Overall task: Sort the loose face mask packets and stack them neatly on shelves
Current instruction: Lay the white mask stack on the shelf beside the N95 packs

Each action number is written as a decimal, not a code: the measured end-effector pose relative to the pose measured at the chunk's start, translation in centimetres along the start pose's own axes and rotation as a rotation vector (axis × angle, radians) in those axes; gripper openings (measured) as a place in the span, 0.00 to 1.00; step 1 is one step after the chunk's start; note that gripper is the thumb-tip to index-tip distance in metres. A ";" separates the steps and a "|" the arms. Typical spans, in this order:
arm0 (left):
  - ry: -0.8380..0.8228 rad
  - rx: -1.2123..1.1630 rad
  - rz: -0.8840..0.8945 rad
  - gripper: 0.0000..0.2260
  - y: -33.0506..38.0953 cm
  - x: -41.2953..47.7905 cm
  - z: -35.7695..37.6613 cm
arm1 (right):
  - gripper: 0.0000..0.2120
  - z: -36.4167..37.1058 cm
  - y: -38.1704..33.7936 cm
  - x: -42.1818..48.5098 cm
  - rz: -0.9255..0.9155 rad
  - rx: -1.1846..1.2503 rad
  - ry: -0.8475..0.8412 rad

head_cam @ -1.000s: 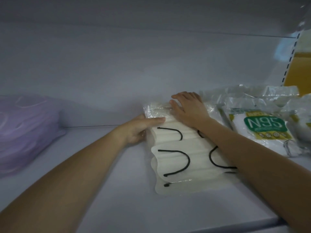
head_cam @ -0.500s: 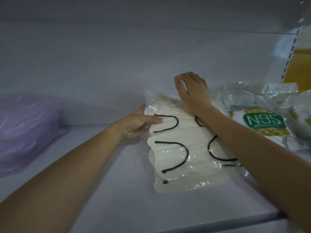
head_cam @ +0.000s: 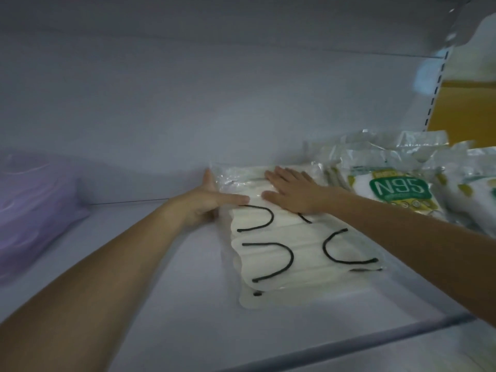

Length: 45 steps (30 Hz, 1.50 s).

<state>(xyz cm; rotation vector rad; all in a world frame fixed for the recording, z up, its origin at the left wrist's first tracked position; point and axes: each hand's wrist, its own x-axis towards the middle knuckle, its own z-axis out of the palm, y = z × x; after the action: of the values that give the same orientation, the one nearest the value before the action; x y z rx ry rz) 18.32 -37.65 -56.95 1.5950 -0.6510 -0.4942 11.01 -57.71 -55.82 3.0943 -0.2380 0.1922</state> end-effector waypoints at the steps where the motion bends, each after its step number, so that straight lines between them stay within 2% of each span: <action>1: 0.024 0.014 0.006 0.43 0.0 0.2 0.1 | 0.33 0.1 0.1 0.0 0.000 0.024 0.027; 3: 0.037 0.087 0.014 0.46 -0.1 0.5 0.5 | 0.33 -0.2 0.2 0.4 0.017 0.089 0.130; 7: 0.072 0.226 -0.027 0.55 -0.5 1.2 1.1 | 0.33 0.3 -0.1 0.9 0.049 0.048 -0.007; 9: 0.102 0.236 -0.037 0.58 -0.7 1.4 1.1 | 0.34 -0.1 0.0 1.1 0.053 0.065 0.064; 11: 0.132 0.209 -0.013 0.53 -1.1 1.5 1.0 | 0.34 -0.1 -0.1 1.4 0.067 0.087 0.111; 13: 0.155 0.212 0.029 0.44 -1.4 1.3 1.0 | 0.34 0.6 -0.4 1.3 0.071 0.067 0.008; 15: 0.160 0.208 0.036 0.44 -1.6 1.4 0.9 | 0.34 0.6 -0.5 1.4 0.079 0.058 -0.029; 17: 0.162 0.226 0.030 0.45 -1.6 1.4 0.7 | 0.34 0.0 -0.5 1.5 0.105 0.102 0.035; 19: 0.213 0.282 0.030 0.41 -1.4 1.4 0.8 | 0.34 0.1 -0.8 1.5 0.122 0.107 0.031; 23: 0.298 0.344 0.073 0.35 -1.2 1.4 0.7 | 0.36 0.6 -1.0 1.2 0.121 0.047 -0.109; 25: 0.299 0.346 0.056 0.33 -1.3 1.5 0.6 | 0.36 -0.5 -0.8 1.7 0.135 0.046 -0.052; 27: 0.294 0.378 0.024 0.32 -1.3 1.5 0.6 | 0.35 -0.6 -1.1 2.0 0.133 0.066 0.028; 31: 0.272 0.398 0.003 0.31 -1.4 1.3 0.5 | 0.35 1.0 -1.7 2.0 0.085 0.042 -0.104; 35: 0.271 0.362 0.065 0.32 -1.2 1.3 0.0 | 0.34 0.3 -1.1 2.1 0.125 0.076 0.003; 39: 0.240 0.473 0.064 0.27 -1.3 1.2 0.1 | 0.35 1.0 -1.2 1.5 0.161 0.089 -0.115; 45: 0.232 0.650 -0.072 0.27 -1.3 1.8 -0.1 | 0.36 0.7 -1.5 1.8 0.267 0.120 -0.066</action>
<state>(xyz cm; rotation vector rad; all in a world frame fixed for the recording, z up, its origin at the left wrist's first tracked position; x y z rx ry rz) 19.89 -38.68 -58.08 2.2538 -0.6088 -0.1405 13.06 -56.58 -56.34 3.1794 -0.6674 0.1140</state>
